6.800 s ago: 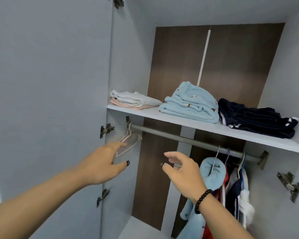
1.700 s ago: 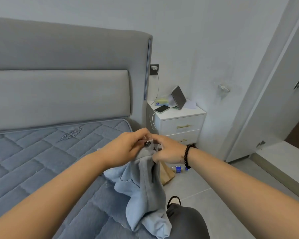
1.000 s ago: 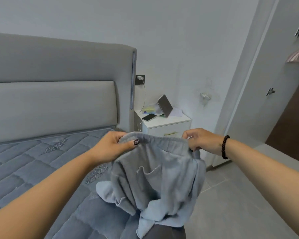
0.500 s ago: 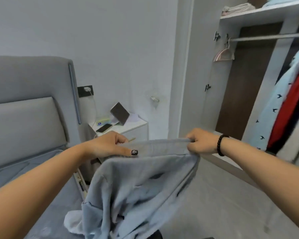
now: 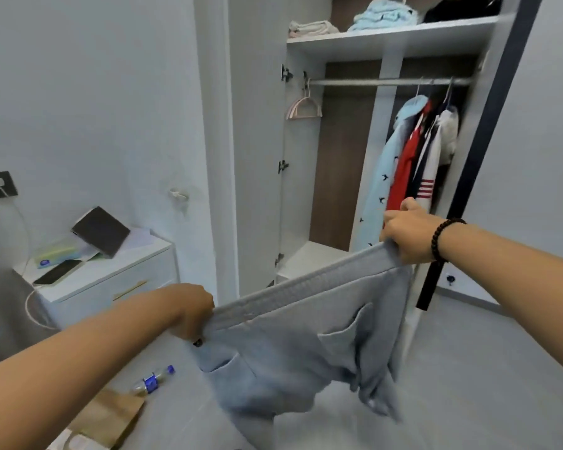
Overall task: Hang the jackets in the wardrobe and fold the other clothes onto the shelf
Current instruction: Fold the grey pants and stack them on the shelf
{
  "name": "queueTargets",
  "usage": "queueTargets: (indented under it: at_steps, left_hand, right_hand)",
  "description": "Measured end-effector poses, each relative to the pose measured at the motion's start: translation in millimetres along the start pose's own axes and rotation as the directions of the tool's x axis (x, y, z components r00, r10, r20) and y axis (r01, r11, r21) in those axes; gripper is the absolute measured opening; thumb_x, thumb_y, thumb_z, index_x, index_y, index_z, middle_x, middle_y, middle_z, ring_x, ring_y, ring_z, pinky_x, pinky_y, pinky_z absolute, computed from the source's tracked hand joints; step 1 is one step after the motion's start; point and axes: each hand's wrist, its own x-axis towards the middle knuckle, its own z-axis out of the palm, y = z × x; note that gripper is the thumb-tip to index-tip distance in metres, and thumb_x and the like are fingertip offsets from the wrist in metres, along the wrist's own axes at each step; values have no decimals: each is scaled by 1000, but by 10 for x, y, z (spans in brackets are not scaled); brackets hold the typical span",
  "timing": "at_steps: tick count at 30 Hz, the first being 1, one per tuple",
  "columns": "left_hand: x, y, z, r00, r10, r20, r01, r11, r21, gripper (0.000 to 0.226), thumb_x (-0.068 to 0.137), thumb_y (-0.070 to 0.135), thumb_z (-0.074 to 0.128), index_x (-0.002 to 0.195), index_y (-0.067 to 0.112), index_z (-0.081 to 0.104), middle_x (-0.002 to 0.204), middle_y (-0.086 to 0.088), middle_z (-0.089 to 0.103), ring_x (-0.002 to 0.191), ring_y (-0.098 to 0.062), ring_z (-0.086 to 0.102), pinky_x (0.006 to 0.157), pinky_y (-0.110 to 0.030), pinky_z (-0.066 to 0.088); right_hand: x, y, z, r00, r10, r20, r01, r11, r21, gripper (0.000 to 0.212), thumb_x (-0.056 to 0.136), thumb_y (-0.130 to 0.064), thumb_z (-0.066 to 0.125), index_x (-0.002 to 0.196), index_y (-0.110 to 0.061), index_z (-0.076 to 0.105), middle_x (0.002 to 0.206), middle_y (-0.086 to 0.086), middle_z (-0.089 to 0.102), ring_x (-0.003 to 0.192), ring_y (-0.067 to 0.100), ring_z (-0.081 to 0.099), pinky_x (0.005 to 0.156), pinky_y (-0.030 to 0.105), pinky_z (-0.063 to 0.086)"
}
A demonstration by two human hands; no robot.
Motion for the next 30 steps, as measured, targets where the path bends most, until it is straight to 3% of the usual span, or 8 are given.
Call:
queueTargets:
  at_steps: [4, 7, 13, 17, 20, 23, 27, 30]
  left_hand:
    - [328, 134, -232, 991, 4, -131, 18, 986, 168, 59, 91, 24, 57, 145, 31, 34, 123, -1, 61, 114, -23, 57, 94, -38, 37]
    - [502, 228, -414, 994, -1, -108, 19, 986, 164, 53, 91, 15, 60, 140, 19, 42, 124, -5, 57, 111, -23, 59, 90, -32, 49]
    - [662, 334, -719, 992, -33, -124, 21, 995, -98, 93, 62, 52, 85, 131, 10, 38, 127, -1, 55, 107, -16, 57, 89, -18, 43]
    - [698, 350, -843, 981, 11, -196, -69, 954, -291, 68, 61, 54, 84, 103, 18, 45, 95, 5, 57, 84, -13, 58, 66, -21, 47]
    - [605, 472, -854, 934, 58, -351, -55, 998, 17, 30, 81, 46, 67, 96, 21, 60, 87, 6, 60, 85, -18, 60, 77, -29, 46]
    - [496, 585, -661, 876, 321, -360, -122, 869, 479, 28, 90, 37, 57, 113, 22, 63, 109, -1, 65, 112, -21, 49, 99, -40, 27]
    - [305, 617, -315, 820, 508, -262, -295, 769, 567, 34, 97, 21, 50, 131, 17, 52, 108, -10, 65, 109, -28, 49, 94, -39, 28]
    - [270, 617, -59, 837, 460, -297, -311, 846, 434, 40, 100, 23, 42, 139, 17, 37, 111, -13, 64, 105, -31, 55, 85, -36, 38]
  right_hand:
    - [-360, 236, 195, 998, 67, 8, -67, 995, -77, 28, 83, -19, 52, 59, -28, 41, 71, -8, 40, 75, 16, 37, 82, 30, 29]
    - [-610, 326, 271, 994, 108, -15, -109, 988, -109, 24, 85, -16, 48, 63, -22, 41, 72, -4, 51, 70, 16, 42, 71, 27, 38]
    - [-1100, 203, 386, 984, 136, 115, -146, 986, 84, 19, 82, -29, 43, 85, -17, 58, 87, 0, 59, 82, 22, 57, 69, 34, 51]
    - [-1315, 62, 473, 944, 256, 209, -279, 956, 88, 49, 97, -49, 31, 89, -12, 62, 91, 4, 60, 77, 22, 54, 61, 29, 37]
    - [-1348, -19, 494, 899, 367, 239, -387, 921, 43, 37, 99, -27, 32, 71, -9, 48, 89, 8, 59, 71, 22, 47, 62, 30, 39]
    - [-1333, -55, 403, 851, 456, 260, -484, 874, 50, 35, 96, -17, 34, 61, -14, 36, 82, 6, 54, 68, 21, 46, 60, 29, 38]
    - [-1328, -31, 300, 824, 527, 206, -552, 830, 85, 28, 96, -22, 38, 72, -12, 47, 94, 9, 64, 72, 23, 51, 61, 29, 38]
    - [-1389, -3, 263, 839, 480, 258, -539, 802, 260, 32, 93, -30, 51, 76, -5, 62, 89, 13, 68, 83, 28, 62, 70, 34, 50]
